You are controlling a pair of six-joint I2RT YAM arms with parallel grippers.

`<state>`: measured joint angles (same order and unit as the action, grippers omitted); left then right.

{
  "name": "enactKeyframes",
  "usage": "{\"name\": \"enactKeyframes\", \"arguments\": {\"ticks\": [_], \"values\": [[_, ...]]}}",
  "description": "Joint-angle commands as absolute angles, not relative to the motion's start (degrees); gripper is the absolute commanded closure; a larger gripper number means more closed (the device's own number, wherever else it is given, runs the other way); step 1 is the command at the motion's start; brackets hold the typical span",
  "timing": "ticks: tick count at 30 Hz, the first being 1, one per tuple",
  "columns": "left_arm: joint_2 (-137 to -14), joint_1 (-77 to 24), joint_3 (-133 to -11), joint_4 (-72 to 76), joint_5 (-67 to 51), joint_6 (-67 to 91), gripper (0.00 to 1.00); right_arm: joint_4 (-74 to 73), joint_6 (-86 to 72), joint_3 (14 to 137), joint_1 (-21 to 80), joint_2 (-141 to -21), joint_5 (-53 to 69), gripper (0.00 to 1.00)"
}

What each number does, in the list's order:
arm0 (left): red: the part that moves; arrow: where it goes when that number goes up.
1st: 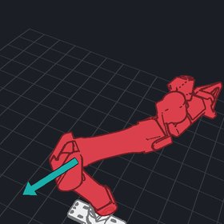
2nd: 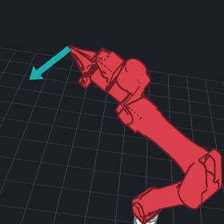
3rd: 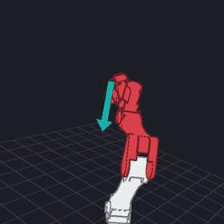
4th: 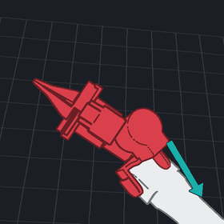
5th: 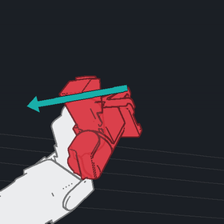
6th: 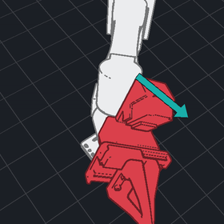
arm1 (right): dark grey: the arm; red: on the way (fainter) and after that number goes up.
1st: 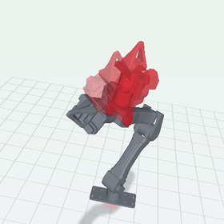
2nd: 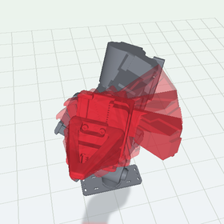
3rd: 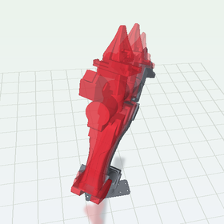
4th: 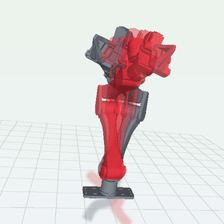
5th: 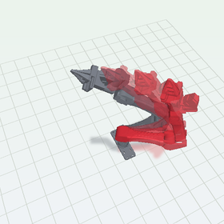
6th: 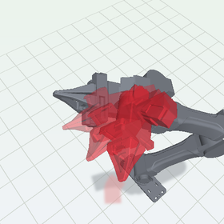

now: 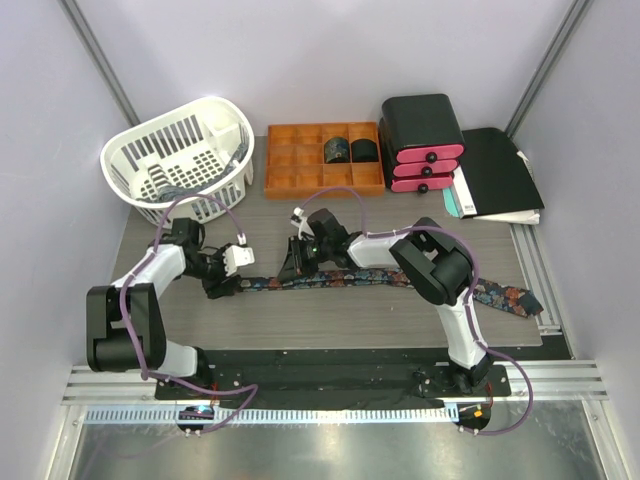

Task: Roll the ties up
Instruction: Roll the tie at the center of the board.

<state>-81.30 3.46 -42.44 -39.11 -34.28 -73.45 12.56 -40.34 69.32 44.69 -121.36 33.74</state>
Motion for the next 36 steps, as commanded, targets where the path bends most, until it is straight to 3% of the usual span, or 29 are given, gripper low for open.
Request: {"name": "enactKeyframes", "arguments": {"ticks": [1,7,21,24,31,36], "values": [[-81.74,3.78,-44.56,-42.27,-36.56,-76.37,0.39,11.77,-39.02,71.63,44.91,-119.01,33.04,0.83],[-81.12,3.78,-43.86,-42.36,-36.48,-76.64,0.40,15.11,-44.64,73.21,47.02,-117.95,35.24,0.82],[-81.03,3.78,-42.28,-41.48,-35.95,-77.08,0.35,17.23,-50.18,78.05,48.52,-128.66,34.98,0.82],[-81.65,3.69,-42.19,-41.31,-35.33,-77.34,0.39,15.48,-50.54,79.10,48.52,-130.34,34.45,0.82],[-81.74,3.78,-43.50,-42.80,-34.63,-78.22,0.61,12.48,-50.36,79.63,48.43,-131.75,33.40,0.83],[-80.07,3.25,-47.63,-45.79,-39.11,-75.24,0.63,12.39,-50.45,79.37,48.34,-131.84,33.31,0.83]]}}
